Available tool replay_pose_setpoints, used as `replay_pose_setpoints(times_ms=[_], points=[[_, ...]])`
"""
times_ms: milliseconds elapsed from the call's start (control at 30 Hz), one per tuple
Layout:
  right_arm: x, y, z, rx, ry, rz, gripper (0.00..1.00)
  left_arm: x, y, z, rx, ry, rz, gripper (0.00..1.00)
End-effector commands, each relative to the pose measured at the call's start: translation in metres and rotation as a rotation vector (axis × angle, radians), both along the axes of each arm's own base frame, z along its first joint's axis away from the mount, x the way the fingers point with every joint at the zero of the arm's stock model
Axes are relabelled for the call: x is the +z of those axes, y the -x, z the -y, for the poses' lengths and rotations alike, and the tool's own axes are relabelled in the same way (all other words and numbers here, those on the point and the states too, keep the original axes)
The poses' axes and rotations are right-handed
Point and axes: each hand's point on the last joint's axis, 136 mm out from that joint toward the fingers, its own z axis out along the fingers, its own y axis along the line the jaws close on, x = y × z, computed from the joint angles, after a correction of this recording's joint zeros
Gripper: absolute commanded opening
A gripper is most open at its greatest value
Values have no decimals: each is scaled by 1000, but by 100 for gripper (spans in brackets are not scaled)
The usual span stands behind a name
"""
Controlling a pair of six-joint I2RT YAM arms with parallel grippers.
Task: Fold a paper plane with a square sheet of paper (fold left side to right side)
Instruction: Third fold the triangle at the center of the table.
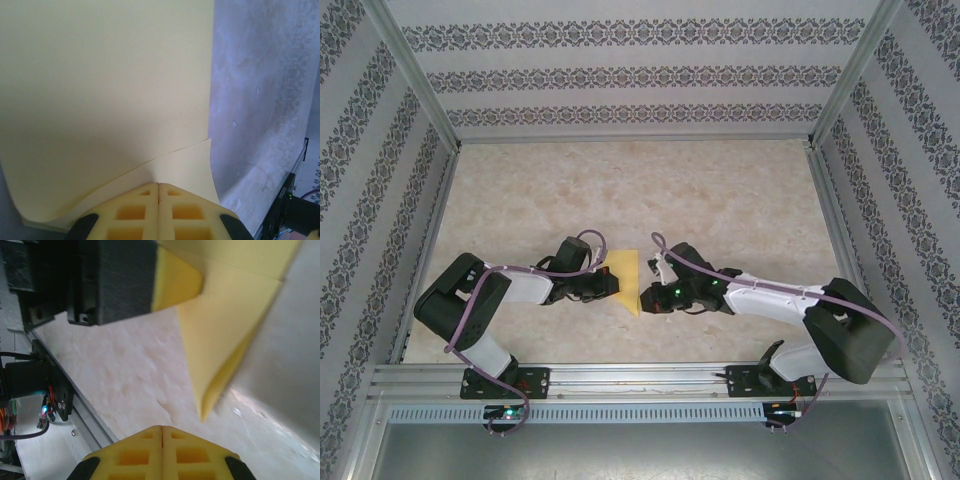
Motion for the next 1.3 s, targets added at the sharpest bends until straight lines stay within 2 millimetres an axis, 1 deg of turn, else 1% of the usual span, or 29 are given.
replay_pose_setpoints(times_ms=[0, 100, 200, 333, 567, 900, 1100, 1267], points=[[10, -15, -26, 9, -32, 63, 0, -36, 12, -29, 74, -158, -72, 4], [2, -14, -40, 28, -23, 39, 0, -36, 11, -28, 69, -155, -71, 4], [-8, -15, -42, 21, 3, 23, 0, -35, 10, -27, 70, -151, -69, 4], [-19, -18, -37, -2, 49, 12, 0, -34, 9, -26, 70, -150, -70, 4], [-39, -16, -24, -32, 119, -36, 0, -33, 9, -27, 71, -152, -61, 4], [-56, -16, -13, -69, 178, -70, 0, -33, 9, -26, 67, -147, -61, 4], [-66, -12, -7, -74, 206, -101, 0, -27, 7, -25, 67, -138, -42, 4], [-76, -5, -2, -73, 222, -135, 0, -17, 1, -22, 67, -122, -13, 6]])
